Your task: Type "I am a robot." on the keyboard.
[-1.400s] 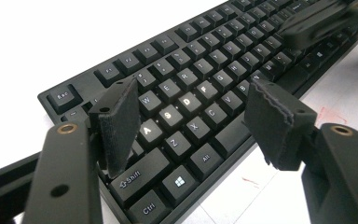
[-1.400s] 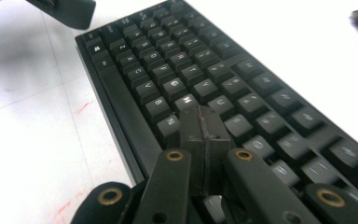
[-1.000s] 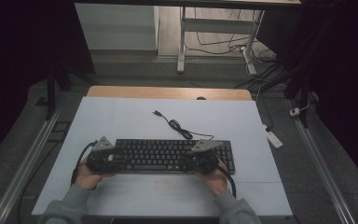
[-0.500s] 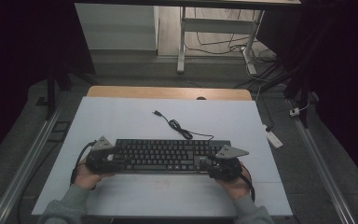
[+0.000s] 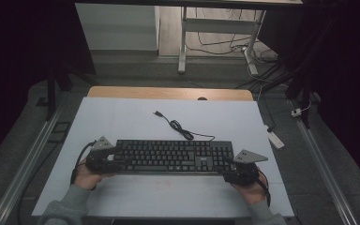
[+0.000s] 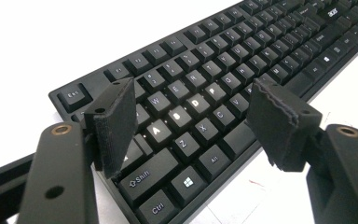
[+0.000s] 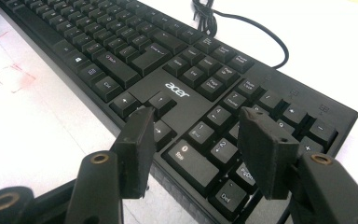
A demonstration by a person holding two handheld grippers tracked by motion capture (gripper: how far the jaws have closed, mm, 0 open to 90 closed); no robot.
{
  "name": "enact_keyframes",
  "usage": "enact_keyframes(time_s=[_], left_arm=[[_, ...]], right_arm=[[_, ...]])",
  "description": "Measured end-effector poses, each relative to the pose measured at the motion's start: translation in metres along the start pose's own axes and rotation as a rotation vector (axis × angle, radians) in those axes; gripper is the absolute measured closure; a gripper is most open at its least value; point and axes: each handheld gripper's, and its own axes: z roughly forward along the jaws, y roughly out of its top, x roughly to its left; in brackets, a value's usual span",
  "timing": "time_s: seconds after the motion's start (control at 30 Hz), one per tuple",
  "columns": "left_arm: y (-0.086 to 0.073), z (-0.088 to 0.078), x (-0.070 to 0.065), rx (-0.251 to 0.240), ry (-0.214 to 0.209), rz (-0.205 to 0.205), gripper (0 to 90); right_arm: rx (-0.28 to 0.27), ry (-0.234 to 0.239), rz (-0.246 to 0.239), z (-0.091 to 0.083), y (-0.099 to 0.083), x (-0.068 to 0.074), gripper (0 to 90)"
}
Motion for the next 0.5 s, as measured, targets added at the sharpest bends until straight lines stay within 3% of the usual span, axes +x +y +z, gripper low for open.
enact_keyframes(time_s=[0.33,0.5], left_arm=[[0.0014,-0.002,-0.001,-0.03,0.034,-0.008,36.5],[0.0023,-0.0013,-0.0036,-0.042,0.032,-0.006,43.1]], right_arm=[[0.003,0.007,0.0,0.0024,-0.0003,-0.0002,46.2],[0.014,0.004,-0.004,0.0028,-0.0003,-0.0004,46.2]])
